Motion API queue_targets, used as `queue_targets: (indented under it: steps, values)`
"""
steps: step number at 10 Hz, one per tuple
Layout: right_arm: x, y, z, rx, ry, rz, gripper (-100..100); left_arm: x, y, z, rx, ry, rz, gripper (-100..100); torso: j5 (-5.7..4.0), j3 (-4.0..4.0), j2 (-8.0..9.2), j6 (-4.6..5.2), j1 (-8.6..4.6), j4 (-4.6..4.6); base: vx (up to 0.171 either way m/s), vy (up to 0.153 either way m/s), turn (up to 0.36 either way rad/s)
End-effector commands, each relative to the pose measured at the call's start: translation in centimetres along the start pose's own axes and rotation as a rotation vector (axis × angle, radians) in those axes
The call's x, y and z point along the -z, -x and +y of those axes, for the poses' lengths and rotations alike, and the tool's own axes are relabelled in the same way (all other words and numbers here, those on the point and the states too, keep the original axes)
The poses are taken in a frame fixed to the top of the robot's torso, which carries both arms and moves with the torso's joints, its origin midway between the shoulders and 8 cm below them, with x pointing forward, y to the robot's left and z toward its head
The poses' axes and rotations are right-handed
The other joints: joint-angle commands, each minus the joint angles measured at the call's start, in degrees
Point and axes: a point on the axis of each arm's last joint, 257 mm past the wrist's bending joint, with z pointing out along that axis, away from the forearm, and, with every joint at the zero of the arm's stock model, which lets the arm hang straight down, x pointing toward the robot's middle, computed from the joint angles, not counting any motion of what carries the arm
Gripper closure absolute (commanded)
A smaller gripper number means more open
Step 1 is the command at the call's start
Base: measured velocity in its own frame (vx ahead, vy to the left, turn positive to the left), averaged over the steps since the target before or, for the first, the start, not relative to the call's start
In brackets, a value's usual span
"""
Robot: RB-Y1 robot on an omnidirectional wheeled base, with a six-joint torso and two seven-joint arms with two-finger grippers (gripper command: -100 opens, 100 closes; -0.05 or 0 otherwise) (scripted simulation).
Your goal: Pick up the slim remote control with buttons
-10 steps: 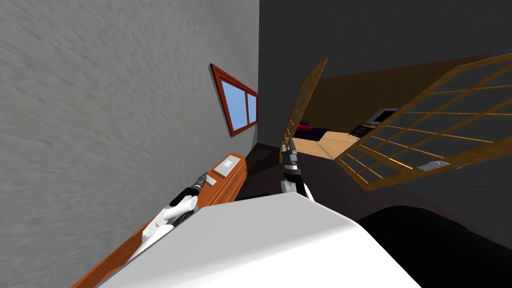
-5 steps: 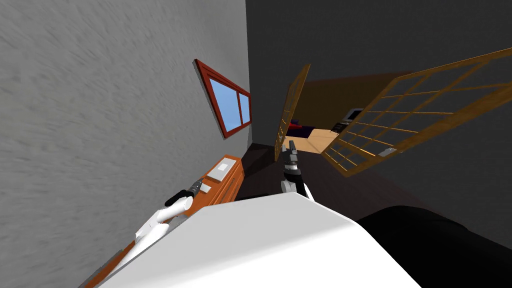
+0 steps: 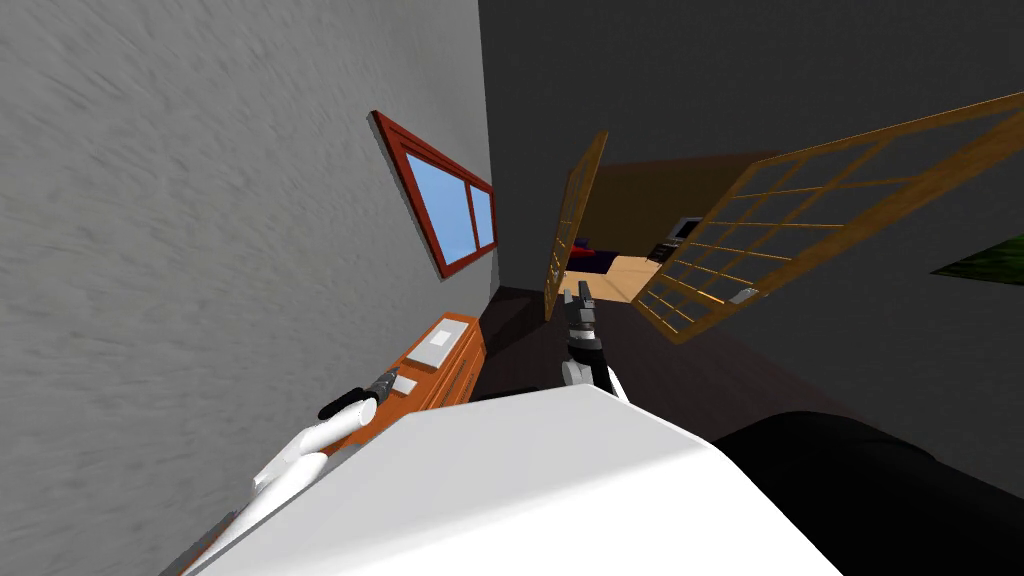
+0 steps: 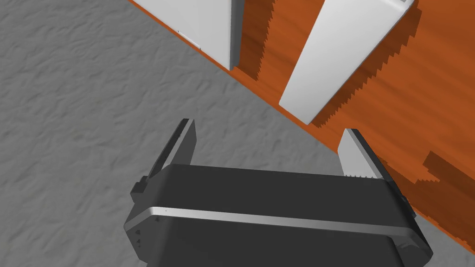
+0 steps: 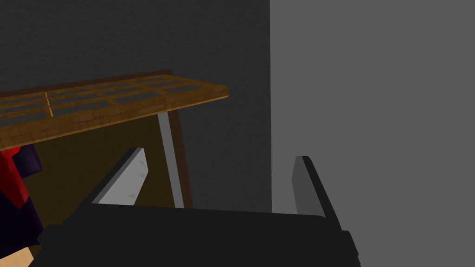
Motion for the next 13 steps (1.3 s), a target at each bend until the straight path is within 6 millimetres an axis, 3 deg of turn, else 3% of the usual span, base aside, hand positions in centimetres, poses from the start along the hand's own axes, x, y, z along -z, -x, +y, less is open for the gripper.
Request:
queue_targets:
  steps: [1, 5, 9, 10, 11, 12, 13]
  values:
    - [0.0, 0.0, 0.0, 0.000, 0.000, 0.000, 0, -0.1, 0.7, 2.6, 0.011, 0.074, 0.009, -100, 0.00, 0.00, 0.00, 0.00, 0.00, 0.00, 0.011, 0.021, -0.199]
    - [0.0, 0.0, 0.0, 0.000, 0.000, 0.000, 0, -0.1, 1.8, 7.3, 0.041, 0.201, 0.030, -100, 0.02, -0.02, -0.04, 0.02, 0.09, -0.01, 0.018, 0.039, -0.186]
    - [0.0, 0.0, 0.0, 0.000, 0.000, 0.000, 0, 0.8, 1.9, 12.3, 0.082, 0.340, 0.074, -100, 0.02, -0.03, -0.05, 0.00, 0.08, -0.01, 0.016, 0.043, -0.177]
    - [0.0, 0.0, 0.0, 0.000, 0.000, 0.000, 0, 0.9, 1.8, 12.7, 0.085, 0.349, 0.077, -100, 0.02, -0.04, -0.07, 0.04, 0.11, -0.01, 0.016, 0.048, -0.105]
    - [0.0, 0.0, 0.0, 0.000, 0.000, 0.000, 0, 1.4, 1.7, 14.6, 0.106, 0.400, 0.098, -100, 0.02, -0.03, -0.06, 0.00, 0.10, -0.01, 0.018, 0.050, -0.187]
    - [0.0, 0.0, 0.0, 0.000, 0.000, 0.000, 0, 1.5, 1.6, 14.7, 0.106, 0.403, 0.100, -100, 0.02, -0.03, -0.06, 0.03, 0.11, -0.01, 0.012, 0.043, -0.109]
    - [0.0, 0.0, 0.0, 0.000, 0.000, 0.000, 0, 2.1, 1.3, 16.4, 0.128, 0.451, 0.125, -100, 0.02, -0.03, -0.05, 0.00, 0.08, -0.01, 0.011, 0.046, -0.176]
